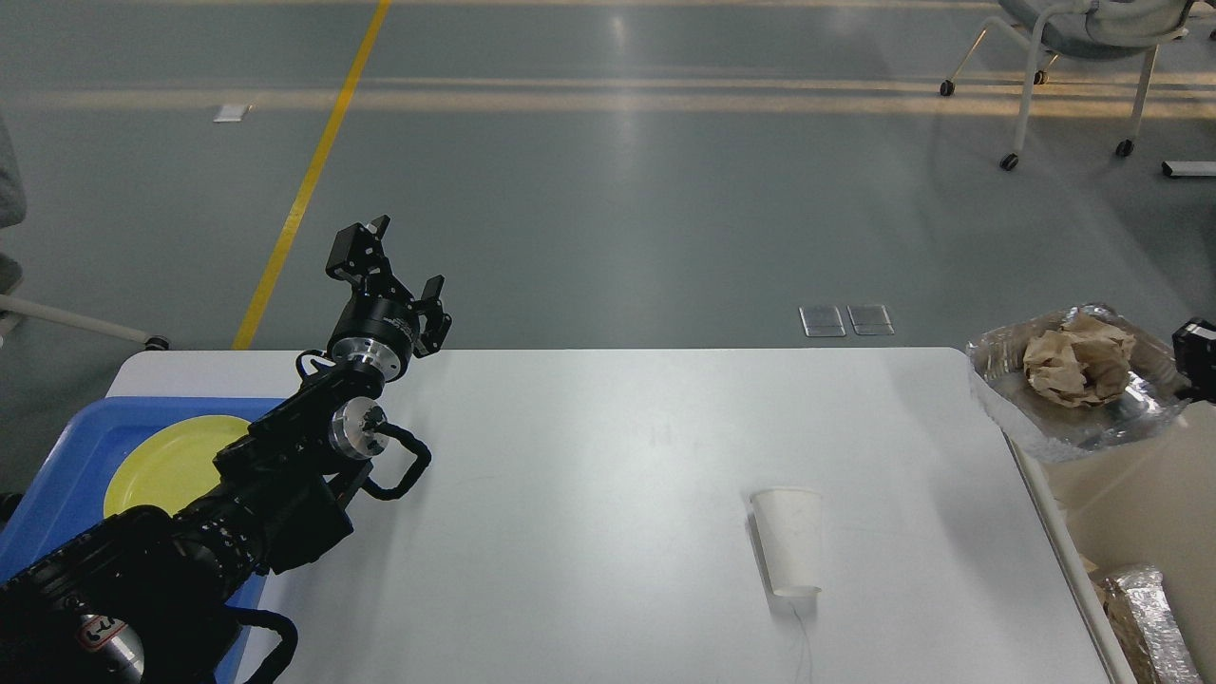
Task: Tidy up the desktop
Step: 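Open the right gripper to drop the foil tray into the bin, then move the right gripper over to the small white paper cup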
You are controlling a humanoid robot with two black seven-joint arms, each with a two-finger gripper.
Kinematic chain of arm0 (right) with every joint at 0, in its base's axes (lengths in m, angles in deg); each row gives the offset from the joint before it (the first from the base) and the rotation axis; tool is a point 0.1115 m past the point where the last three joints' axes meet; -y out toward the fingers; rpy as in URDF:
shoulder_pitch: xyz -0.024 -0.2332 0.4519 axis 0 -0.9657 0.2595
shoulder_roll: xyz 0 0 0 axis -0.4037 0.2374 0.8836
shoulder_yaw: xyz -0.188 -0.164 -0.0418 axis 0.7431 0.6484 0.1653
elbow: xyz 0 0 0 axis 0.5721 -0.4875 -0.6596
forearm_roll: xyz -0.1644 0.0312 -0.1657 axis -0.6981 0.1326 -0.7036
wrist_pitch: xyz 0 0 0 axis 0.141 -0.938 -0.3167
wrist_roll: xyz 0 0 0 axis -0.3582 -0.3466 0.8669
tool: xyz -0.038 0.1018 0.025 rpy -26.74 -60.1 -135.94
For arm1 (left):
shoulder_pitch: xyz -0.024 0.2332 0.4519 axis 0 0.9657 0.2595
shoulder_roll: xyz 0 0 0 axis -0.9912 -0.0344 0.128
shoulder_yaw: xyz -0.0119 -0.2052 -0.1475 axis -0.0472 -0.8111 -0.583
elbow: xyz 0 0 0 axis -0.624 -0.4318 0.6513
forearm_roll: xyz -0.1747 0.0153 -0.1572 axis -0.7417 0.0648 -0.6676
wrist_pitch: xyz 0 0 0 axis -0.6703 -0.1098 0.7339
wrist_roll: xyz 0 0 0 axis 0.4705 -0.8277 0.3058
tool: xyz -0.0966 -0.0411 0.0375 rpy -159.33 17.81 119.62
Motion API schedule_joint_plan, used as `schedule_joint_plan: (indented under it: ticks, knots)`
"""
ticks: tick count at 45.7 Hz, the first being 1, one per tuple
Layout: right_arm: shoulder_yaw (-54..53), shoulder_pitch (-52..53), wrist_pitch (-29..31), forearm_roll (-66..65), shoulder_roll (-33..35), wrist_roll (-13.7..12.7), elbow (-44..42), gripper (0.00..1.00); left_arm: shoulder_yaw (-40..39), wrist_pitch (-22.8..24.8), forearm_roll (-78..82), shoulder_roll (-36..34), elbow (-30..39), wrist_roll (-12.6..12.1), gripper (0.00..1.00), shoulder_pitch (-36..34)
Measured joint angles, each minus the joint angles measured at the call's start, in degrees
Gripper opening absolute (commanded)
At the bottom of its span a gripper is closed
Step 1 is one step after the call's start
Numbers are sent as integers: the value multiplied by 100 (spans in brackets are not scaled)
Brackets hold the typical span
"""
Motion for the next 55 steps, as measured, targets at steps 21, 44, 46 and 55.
schedule_joint_plan:
  ticks: [21,44,46,55]
  knots:
    - [969,-859,-2815,48,-247,10,64,100,0,0,4,0,0,0,100,0]
    - [1000,-549,-2929,59,-347,27,819,100,0,0,4,0,0,0,100,0]
    - [1012,-363,-2910,59,-321,27,1102,100,0,0,4,0,0,0,100,0]
    - [1044,887,-2419,38,-85,11,2659,100,0,0,3,0,0,0,100,0]
